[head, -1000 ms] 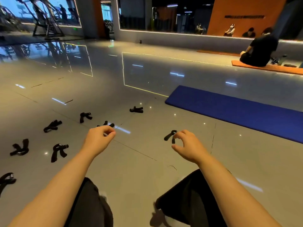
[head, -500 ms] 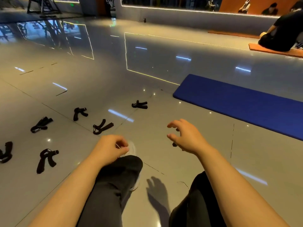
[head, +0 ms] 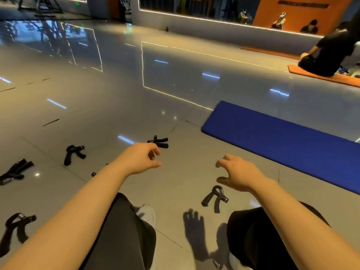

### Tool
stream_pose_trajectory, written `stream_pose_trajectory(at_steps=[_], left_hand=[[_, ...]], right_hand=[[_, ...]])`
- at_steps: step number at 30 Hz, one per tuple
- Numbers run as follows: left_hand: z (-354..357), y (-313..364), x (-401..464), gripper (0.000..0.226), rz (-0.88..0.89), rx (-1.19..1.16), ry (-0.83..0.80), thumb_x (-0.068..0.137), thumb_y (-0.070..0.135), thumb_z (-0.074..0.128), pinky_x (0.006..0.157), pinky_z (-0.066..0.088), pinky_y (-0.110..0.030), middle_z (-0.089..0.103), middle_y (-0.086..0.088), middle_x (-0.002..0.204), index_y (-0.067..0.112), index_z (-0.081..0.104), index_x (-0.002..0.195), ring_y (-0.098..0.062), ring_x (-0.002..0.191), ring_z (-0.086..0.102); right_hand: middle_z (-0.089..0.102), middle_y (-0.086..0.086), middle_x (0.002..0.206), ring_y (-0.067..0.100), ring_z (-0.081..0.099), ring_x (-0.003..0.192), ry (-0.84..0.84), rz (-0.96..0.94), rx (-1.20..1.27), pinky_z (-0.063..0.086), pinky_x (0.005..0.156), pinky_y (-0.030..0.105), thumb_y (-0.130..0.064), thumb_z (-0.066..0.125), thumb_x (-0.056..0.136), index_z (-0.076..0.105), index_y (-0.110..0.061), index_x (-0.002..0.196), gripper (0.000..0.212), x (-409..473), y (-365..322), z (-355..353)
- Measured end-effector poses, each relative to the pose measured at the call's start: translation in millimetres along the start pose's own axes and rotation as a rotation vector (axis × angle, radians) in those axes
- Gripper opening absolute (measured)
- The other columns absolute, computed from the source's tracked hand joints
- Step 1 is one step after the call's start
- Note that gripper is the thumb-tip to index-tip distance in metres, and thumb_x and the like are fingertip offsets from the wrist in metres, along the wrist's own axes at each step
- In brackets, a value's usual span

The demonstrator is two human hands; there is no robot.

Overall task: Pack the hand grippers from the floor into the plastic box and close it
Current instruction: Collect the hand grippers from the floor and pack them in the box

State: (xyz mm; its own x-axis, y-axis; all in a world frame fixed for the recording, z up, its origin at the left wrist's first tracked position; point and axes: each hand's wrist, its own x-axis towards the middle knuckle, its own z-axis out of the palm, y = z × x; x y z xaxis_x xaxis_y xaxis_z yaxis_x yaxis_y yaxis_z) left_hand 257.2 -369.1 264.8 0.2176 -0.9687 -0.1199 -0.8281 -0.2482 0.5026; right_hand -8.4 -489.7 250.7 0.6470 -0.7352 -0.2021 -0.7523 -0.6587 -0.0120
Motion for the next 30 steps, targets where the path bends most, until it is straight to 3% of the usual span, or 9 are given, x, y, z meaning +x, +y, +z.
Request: stream_pose_trajectory(at_steps=[3, 9, 14, 16, 19, 22, 26, 30], left_hand=[[10.2, 7.6, 50.0, 0.038, 0.049, 0.145, -0.150, 0.087, 0.037, 0.063, 0.083, 0.048, -0.028, 0.056, 0.007, 0.101, 0.024, 0.055, 0.121, -0.011, 0.094, 0.057], [33.7, 8.5, 145.3, 0.043, 0.155, 0.423, -0.368, 0.089, 0.042, 0.059, 0.073, 0.041, -0.024, 0.055, 0.004, 0.116, 0.026, 0.049, 0.127, -0.011, 0.091, 0.053], [56.4, 16.7, 201.7, 0.042, 0.255, 0.350, -0.486, 0.089, 0.043, 0.058, 0.080, 0.046, -0.028, 0.055, 0.004, 0.115, 0.026, 0.050, 0.127, -0.010, 0.092, 0.053], [77.6, 21.6, 215.8, 0.045, 0.284, 0.372, -0.655, 0.090, 0.044, 0.056, 0.080, 0.045, -0.027, 0.053, 0.004, 0.117, 0.027, 0.047, 0.130, -0.010, 0.091, 0.051], [111.9, 25.6, 228.1, 0.050, 0.276, 0.391, -0.908, 0.090, 0.044, 0.056, 0.067, 0.036, -0.010, 0.049, 0.005, 0.119, 0.029, 0.042, 0.135, -0.006, 0.089, 0.045], [121.7, 28.2, 248.6, 0.049, 0.235, 0.291, -0.923, 0.088, 0.046, 0.057, 0.065, 0.032, -0.002, 0.051, 0.008, 0.118, 0.032, 0.043, 0.133, -0.004, 0.089, 0.050], [122.8, 28.3, 278.0, 0.043, 0.115, 0.001, -0.780, 0.084, 0.049, 0.057, 0.072, 0.042, -0.008, 0.058, 0.018, 0.104, 0.036, 0.050, 0.125, 0.002, 0.087, 0.058], [134.7, 20.4, 287.4, 0.046, 0.084, 0.106, -0.909, 0.087, 0.049, 0.054, 0.068, 0.038, 0.000, 0.058, 0.015, 0.108, 0.036, 0.044, 0.131, 0.009, 0.086, 0.053]], right_hand=[[0.045, 0.001, 0.133, 0.021, 0.048, 0.115, -0.059, 0.126, 0.072, 0.047, 0.092, 0.035, -0.048, 0.055, 0.089, 0.041, -0.025, 0.134, 0.053, 38.1, 24.5, 20.0], [0.045, 0.006, 0.133, 0.028, 0.046, 0.119, -0.169, 0.311, 0.162, 0.044, 0.092, 0.040, -0.049, 0.048, 0.091, 0.041, -0.020, 0.133, 0.052, 104.9, 47.4, 102.3], [0.036, 0.007, 0.143, 0.036, 0.042, 0.123, -0.382, 0.522, 0.251, 0.030, 0.100, 0.048, -0.054, 0.042, 0.090, 0.032, -0.024, 0.137, 0.056, 116.1, 44.0, 211.7], [0.034, 0.008, 0.144, 0.039, 0.043, 0.120, -0.441, 0.566, 0.317, 0.031, 0.099, 0.048, -0.054, 0.042, 0.090, 0.029, -0.027, 0.139, 0.058, 123.1, 46.4, 240.6], [0.032, 0.009, 0.143, 0.041, 0.044, 0.117, -0.414, 0.616, 0.425, 0.035, 0.094, 0.044, -0.052, 0.048, 0.089, 0.027, -0.026, 0.140, 0.061, 137.0, 58.2, 268.8], [0.029, 0.010, 0.145, 0.039, 0.042, 0.119, -0.348, 0.662, 0.434, 0.038, 0.095, 0.045, -0.049, 0.052, 0.088, 0.025, -0.024, 0.143, 0.066, 151.5, 76.3, 291.4], [0.035, 0.007, 0.143, 0.036, 0.039, 0.121, -0.281, 0.641, 0.382, 0.037, 0.094, 0.045, -0.050, 0.055, 0.086, 0.033, -0.023, 0.140, 0.064, 161.4, 89.0, 313.8], [0.033, 0.006, 0.148, 0.038, 0.043, 0.116, -0.227, 0.635, 0.310, 0.033, 0.094, 0.047, -0.056, 0.054, 0.082, 0.038, -0.021, 0.139, 0.069, 175.4, 76.2, 330.5]])
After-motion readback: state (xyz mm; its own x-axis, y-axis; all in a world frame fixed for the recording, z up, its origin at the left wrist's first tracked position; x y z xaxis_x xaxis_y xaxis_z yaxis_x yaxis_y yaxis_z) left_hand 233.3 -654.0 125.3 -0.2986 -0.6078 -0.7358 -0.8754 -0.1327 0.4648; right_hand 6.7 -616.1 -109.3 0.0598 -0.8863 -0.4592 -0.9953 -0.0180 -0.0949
